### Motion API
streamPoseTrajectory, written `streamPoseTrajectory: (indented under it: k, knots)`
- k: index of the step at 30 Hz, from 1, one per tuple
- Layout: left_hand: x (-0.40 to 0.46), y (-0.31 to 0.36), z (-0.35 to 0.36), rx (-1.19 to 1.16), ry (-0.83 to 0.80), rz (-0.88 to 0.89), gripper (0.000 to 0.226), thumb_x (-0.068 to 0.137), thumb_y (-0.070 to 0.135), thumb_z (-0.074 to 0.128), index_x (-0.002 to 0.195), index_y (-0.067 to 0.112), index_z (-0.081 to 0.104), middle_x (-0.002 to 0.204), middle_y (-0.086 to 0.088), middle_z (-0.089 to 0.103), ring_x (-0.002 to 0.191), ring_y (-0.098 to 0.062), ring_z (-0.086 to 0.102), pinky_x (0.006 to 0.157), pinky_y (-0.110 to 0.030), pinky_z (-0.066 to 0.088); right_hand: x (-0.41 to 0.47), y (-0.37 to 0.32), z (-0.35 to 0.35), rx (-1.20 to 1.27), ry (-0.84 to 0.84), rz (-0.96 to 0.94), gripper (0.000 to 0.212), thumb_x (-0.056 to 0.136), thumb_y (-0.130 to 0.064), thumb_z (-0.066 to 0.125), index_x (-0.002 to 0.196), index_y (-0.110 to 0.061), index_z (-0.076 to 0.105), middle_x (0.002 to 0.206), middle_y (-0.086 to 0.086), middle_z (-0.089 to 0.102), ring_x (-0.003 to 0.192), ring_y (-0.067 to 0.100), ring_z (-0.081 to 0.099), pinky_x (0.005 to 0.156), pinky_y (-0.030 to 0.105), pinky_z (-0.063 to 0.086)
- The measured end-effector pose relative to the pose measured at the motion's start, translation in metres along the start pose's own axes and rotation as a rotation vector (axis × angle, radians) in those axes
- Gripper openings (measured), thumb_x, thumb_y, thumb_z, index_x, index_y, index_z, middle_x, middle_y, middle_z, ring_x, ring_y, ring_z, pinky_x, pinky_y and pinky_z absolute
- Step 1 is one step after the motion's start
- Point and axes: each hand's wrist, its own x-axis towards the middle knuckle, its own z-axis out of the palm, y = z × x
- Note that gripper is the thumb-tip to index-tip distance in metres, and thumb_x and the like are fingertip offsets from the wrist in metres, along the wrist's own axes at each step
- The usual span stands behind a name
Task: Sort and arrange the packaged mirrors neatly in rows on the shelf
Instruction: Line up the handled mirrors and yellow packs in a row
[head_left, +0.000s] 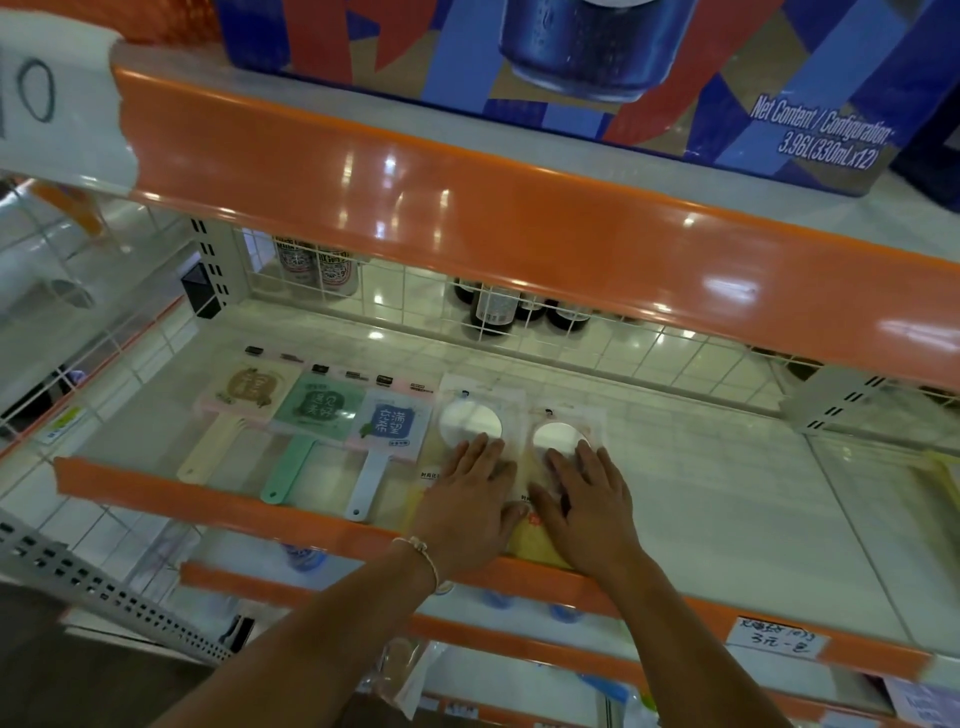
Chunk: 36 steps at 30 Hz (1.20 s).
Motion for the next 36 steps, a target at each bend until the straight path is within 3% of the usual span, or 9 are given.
streamPoseTrajectory:
  k: [3,7,12,18,24,30,34,36]
  knots:
    - [0.000,0.001,-0.001,0.009,0.004,-0.005,0.062,0.099,0.054,0.028,0.146,0.015,0.036,0.161,-0.010,0.014,0.150,-0.024,0.002,0.123,-0.039,0.003,-0.001,-0.001,-0.002,0.001,0.002,0.000,0.086,0.081,-0.078,0.010,0.147,-0.032,0.040,0.161,0.011,0.023,0.149,0.032,0.014,0.119,0.045,0.015]
    - [0.000,0.008,-0.008,0.079,0.036,0.046,0.061,0.098,0.052,0.020,0.139,0.014,0.043,0.158,-0.015,0.023,0.149,-0.029,0.010,0.123,-0.041,0.004,-0.006,0.000,-0.011,0.080,0.025,0.023,0.085,0.079,-0.073,0.013,0.149,-0.031,0.035,0.162,0.009,0.020,0.149,0.030,0.015,0.119,0.045,0.016]
    - [0.012,0.028,-0.024,0.068,0.046,0.133,0.046,0.101,0.041,0.032,0.127,0.011,0.055,0.150,-0.015,0.036,0.147,-0.029,0.019,0.122,-0.038,-0.001,-0.008,0.020,-0.023,0.196,0.065,0.021,0.072,0.087,-0.060,0.031,0.145,-0.019,0.044,0.152,0.014,0.040,0.143,0.030,0.029,0.116,0.042,0.026]
    - [0.056,0.093,-0.025,0.018,0.068,0.191,0.044,0.101,0.036,0.035,0.132,0.009,0.052,0.145,-0.012,0.042,0.142,-0.026,0.026,0.120,-0.032,-0.001,-0.017,0.081,-0.057,0.320,0.181,0.125,0.048,0.095,-0.037,0.057,0.136,-0.012,0.055,0.142,0.012,0.052,0.136,0.026,0.041,0.110,0.031,0.030]
    - [0.105,0.198,0.000,-0.040,0.004,0.240,0.048,0.102,0.036,0.035,0.142,0.010,0.041,0.155,-0.012,0.030,0.145,-0.024,0.020,0.120,-0.031,0.000,-0.045,0.186,-0.100,0.325,0.329,0.270,0.043,0.094,-0.034,0.058,0.131,-0.011,0.059,0.132,0.008,0.059,0.127,0.026,0.050,0.105,0.033,0.038]
    - [0.141,0.305,0.034,-0.073,-0.102,0.312,0.049,0.103,0.035,0.034,0.145,0.011,0.037,0.156,-0.010,0.027,0.144,-0.024,0.020,0.119,-0.033,0.012,-0.076,0.297,-0.134,0.241,0.465,0.427,0.038,0.093,-0.030,0.059,0.124,-0.007,0.063,0.124,0.012,0.063,0.117,0.032,0.056,0.098,0.039,0.046]
    - [0.157,0.358,0.053,-0.111,-0.140,0.339,0.049,0.102,0.035,0.036,0.144,0.010,0.039,0.153,-0.010,0.032,0.141,-0.026,0.026,0.117,-0.036,0.021,-0.089,0.353,-0.150,0.089,0.441,0.531,0.030,0.093,-0.030,0.054,0.112,-0.009,0.064,0.111,0.015,0.065,0.105,0.037,0.059,0.087,0.043,0.049]
    - [0.162,0.378,0.060,-0.128,-0.151,0.343,0.049,0.102,0.035,0.037,0.144,0.009,0.040,0.152,-0.010,0.033,0.140,-0.026,0.027,0.116,-0.037,0.024,-0.093,0.375,-0.158,0.062,0.399,0.617,0.034,0.093,-0.031,0.052,0.118,-0.010,0.061,0.118,0.014,0.062,0.111,0.034,0.056,0.091,0.043,0.046]
